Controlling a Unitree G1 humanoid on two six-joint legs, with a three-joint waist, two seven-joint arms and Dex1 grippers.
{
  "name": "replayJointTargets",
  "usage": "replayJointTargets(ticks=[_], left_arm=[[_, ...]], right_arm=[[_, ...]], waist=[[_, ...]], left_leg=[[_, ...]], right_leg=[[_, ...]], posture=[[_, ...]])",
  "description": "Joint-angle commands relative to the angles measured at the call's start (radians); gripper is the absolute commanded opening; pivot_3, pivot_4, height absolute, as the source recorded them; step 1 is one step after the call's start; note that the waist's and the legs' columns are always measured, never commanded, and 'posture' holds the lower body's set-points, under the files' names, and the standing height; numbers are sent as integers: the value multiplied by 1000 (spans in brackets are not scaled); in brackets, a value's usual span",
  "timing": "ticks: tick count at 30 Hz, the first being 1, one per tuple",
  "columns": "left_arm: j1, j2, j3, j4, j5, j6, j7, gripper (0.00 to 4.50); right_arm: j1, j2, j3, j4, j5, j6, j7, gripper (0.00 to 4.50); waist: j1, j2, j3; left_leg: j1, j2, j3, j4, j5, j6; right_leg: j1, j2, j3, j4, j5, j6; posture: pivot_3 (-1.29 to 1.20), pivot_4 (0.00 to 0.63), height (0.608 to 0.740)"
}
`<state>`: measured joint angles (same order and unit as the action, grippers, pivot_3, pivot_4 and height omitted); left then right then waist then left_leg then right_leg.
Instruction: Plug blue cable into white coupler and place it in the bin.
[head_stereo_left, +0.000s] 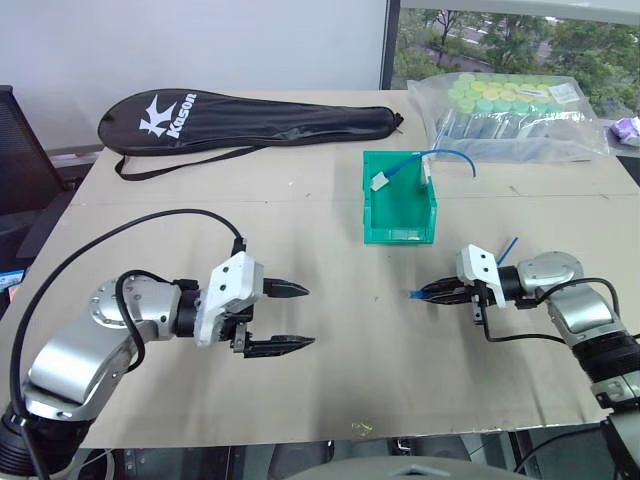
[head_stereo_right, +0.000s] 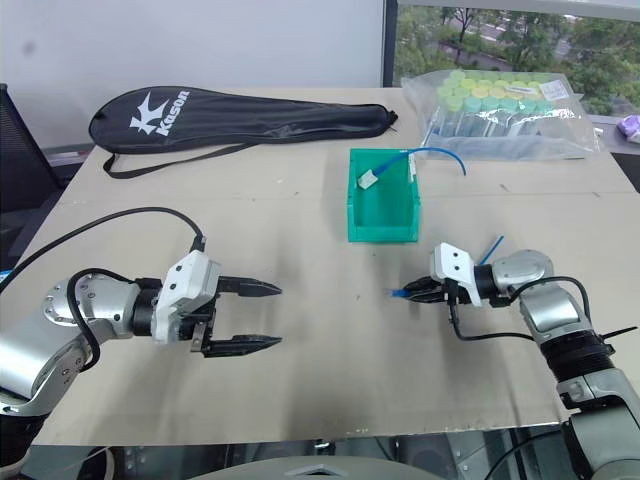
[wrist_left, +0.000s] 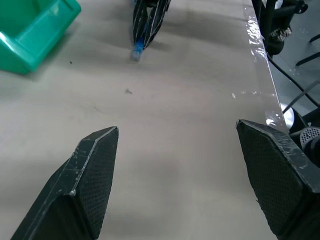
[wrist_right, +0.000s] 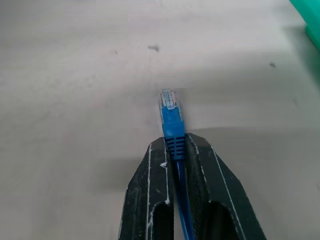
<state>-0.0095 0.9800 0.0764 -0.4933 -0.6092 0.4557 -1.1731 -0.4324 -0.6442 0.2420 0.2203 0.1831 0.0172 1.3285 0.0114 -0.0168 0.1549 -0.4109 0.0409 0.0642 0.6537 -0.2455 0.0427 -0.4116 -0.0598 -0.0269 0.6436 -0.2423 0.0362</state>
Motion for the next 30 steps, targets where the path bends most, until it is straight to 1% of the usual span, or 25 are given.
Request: replayJointTargets(ticks=[1, 7, 10, 11, 12, 14, 17, 19, 20, 21, 23, 24, 26, 28, 30], left_arm=[[10, 0, 37, -4, 12, -35, -8, 3870], [-23, -7, 16, 4, 26, -32, 4, 3870], [-55, -15, -4, 7, 24, -21, 0, 3870], [-63, -19, -11, 6, 21, -16, -1, 3870], [-70, -21, -19, 4, 21, -12, -3, 3870], [-93, -31, -48, 7, 37, -3, 4, 3870], [-156, -68, -131, 39, 111, 19, 59, 3870], [-212, -120, -211, 92, 190, 6, 98, 3870], [-253, -170, -261, 145, 238, -7, 127, 3870], [-293, -212, -313, 198, 286, -29, 137, 3870], [-347, -276, -371, 276, 335, -56, 135, 3870], [-360, -292, -380, 298, 343, -63, 128, 3870], [-414, -340, -410, 376, 364, -55, 122, 3870], [-447, -363, -434, 431, 390, -76, 105, 3870], [-472, -386, -453, 478, 403, -93, 86, 3870]], right_arm=[[-44, 34, 18, -18, -9, -1, -5, 43], [-101, 139, 76, -25, -64, 58, -80, 43], [-113, 166, 91, -49, -74, 103, -102, 43], [-111, 165, 93, -65, -72, 118, -103, 743], [-109, 163, 93, -82, -69, 135, -103, 905], [-98, 161, 67, -121, -45, 174, -119, 1687], [-58, 145, -1, -200, 21, 234, -145, 3295], [7, 115, -56, -283, 116, 312, -123, 4239], [59, 97, -90, -328, 156, 340, -125, 4385], [116, 76, -122, -370, 183, 356, -131, 4385], [205, 51, -171, -424, 210, 355, -155, 4385], [228, 45, -184, -440, 217, 355, -165, 4385], [334, 41, -241, -488, 229, 321, -202, 4385], [405, 39, -276, -517, 233, 292, -224, 4385], [487, 61, -337, -527, 268, 224, -220, 4385]], waist=[[-1, 0, 0], [0, 0, 0], [2, 0, 0], [2, 0, 0], [2, 0, 0], [3, 0, 0], [2, 0, 0], [10, 0, 0], [13, 0, 0], [22, 0, -1], [26, 0, -1], [25, -1, -1], [16, -1, -1], [9, -1, 0], [3, -1, -1]], left_leg=[[0, 0, 0, 0, 0, 0], [0, 0, 0, 1, 0, 0], [0, 0, 0, 1, 0, -1], [0, 0, -1, 1, 1, -1], [0, 0, -1, 2, 1, -2], [-1, 0, -1, 2, 2, -3], [-1, -1, -2, 2, 1, -2], [-1, -1, -2, 3, 1, -1], [-2, -1, -2, 3, 1, -1], [-2, -2, -1, 4, 1, -1], [-4, -2, -1, 7, 1, -1], [-5, -2, -1, 9, 0, 0], [-5, -1, 0, 11, 0, 0], [-4, -1, -1, 14, 0, 0], [-3, -1, -2, 14, 0, 0]], right_leg=[[0, 0, 0, 0, 0, 0], [0, 0, 0, 2, 0, 0], [0, 0, 0, 3, 0, 0], [0, 0, 0, 3, 0, 0], [0, 0, 0, 3, 0, 0], [0, 0, 0, 2, 0, 0], [0, 0, -1, 3, 0, 0], [0, 0, -2, 4, 0, 0], [0, 0, -3, 4, 0, 0], [1, 0, -4, 4, 0, 0], [1, 0, -5, 4, 0, 0], [1, 1, -5, 5, 0, 0], [1, 1, -3, 6, 0, 0], [1, 2, -3, 9, 0, 0], [1, 2, -3, 12, 0, 0]], posture=[[0, 150, 740], [0, 150, 740], [0, 150, 740], [0, 150, 740], [0, 150, 740], [0, 150, 740], [0, 150, 740], [0, 150, 740], [0, 150, 740], [0, 150, 740], [0, 150, 740], [0, 150, 740], [0, 150, 740], [0, 150, 740], [0, 150, 740]])
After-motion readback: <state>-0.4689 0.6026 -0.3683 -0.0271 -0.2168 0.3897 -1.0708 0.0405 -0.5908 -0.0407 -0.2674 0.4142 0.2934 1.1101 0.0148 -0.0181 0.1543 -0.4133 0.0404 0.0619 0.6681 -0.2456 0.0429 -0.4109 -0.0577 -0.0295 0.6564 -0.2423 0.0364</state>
